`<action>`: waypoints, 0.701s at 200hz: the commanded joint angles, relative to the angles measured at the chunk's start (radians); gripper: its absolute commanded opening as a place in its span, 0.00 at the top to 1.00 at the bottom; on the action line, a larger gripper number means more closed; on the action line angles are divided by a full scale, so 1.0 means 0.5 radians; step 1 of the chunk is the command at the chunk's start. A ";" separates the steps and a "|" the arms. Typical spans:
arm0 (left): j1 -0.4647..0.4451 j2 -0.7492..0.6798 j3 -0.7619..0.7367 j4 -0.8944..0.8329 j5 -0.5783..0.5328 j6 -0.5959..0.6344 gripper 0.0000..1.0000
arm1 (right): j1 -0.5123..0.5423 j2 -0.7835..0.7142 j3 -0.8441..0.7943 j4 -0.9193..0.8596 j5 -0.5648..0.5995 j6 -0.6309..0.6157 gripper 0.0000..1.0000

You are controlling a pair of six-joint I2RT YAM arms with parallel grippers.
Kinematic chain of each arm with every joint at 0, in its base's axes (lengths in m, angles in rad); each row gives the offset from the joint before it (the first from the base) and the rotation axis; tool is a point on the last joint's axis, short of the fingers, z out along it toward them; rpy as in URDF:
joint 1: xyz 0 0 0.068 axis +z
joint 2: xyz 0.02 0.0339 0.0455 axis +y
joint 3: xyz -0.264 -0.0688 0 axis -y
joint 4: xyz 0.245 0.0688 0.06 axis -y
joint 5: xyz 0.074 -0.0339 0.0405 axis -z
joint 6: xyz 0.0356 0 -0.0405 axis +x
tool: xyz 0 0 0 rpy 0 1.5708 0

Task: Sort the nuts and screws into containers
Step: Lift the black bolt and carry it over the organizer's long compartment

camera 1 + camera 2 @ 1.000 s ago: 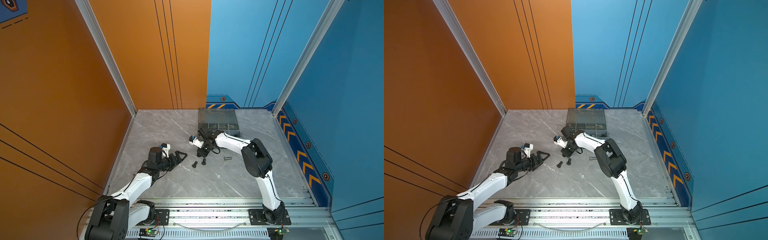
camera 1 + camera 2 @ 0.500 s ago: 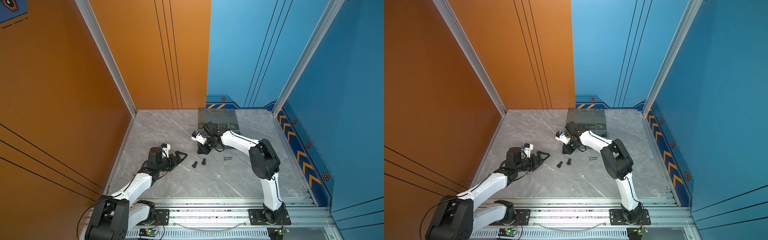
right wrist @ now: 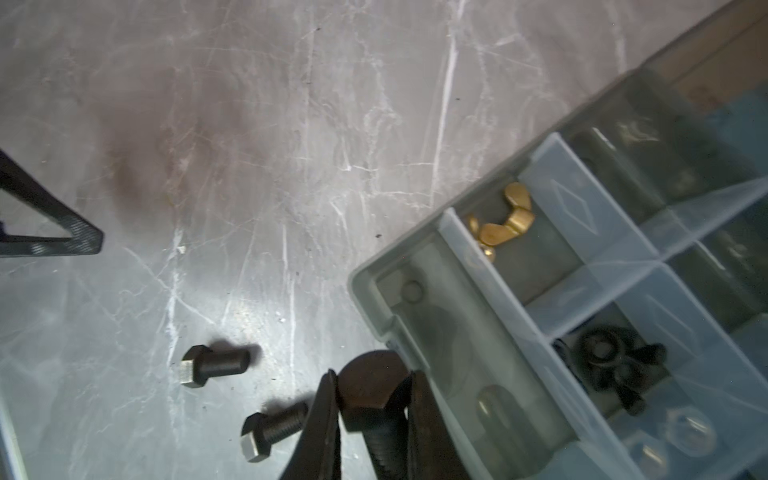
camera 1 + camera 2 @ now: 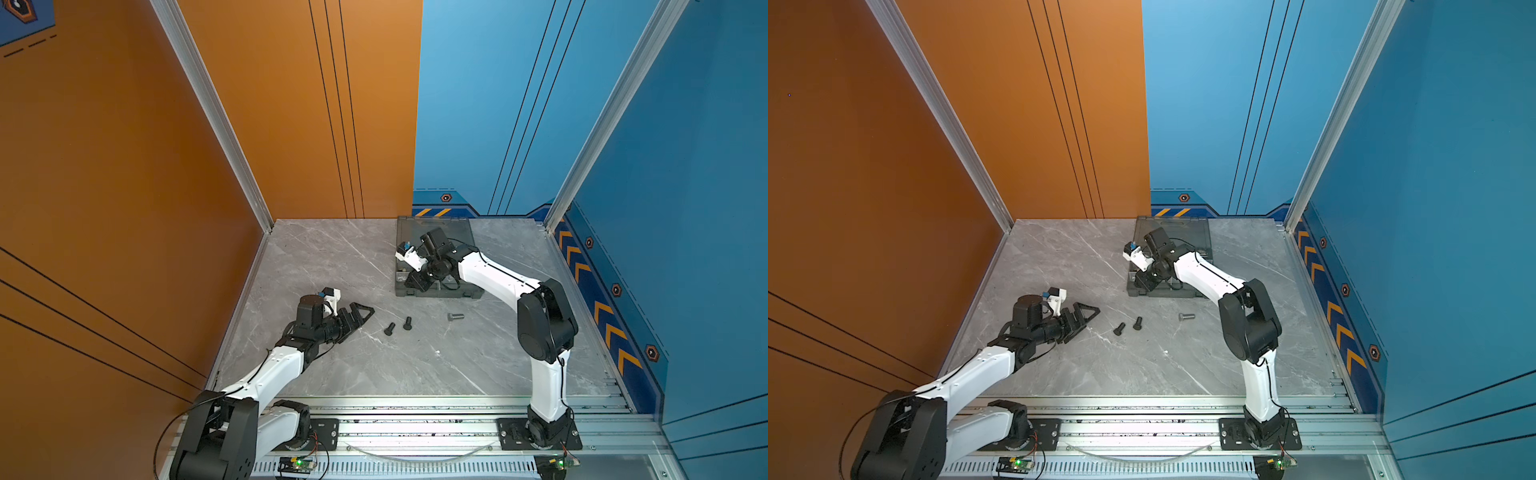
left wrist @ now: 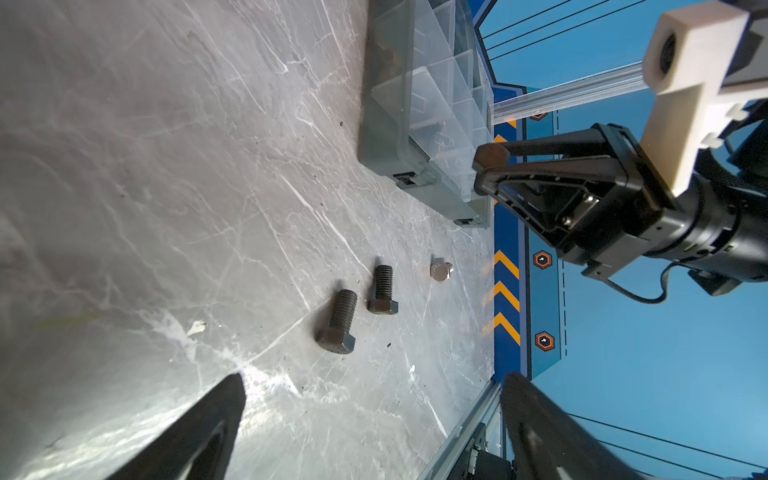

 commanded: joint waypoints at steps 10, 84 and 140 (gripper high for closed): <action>0.019 -0.023 -0.016 -0.031 0.011 0.030 0.02 | -0.015 0.064 0.112 0.046 0.182 -0.011 1.00; 0.016 -0.018 0.008 -0.055 0.023 0.040 0.02 | -0.040 0.286 0.257 0.044 0.254 0.016 1.00; 0.015 -0.035 0.014 -0.074 0.017 0.043 0.02 | -0.038 0.304 0.265 0.022 0.316 0.032 0.74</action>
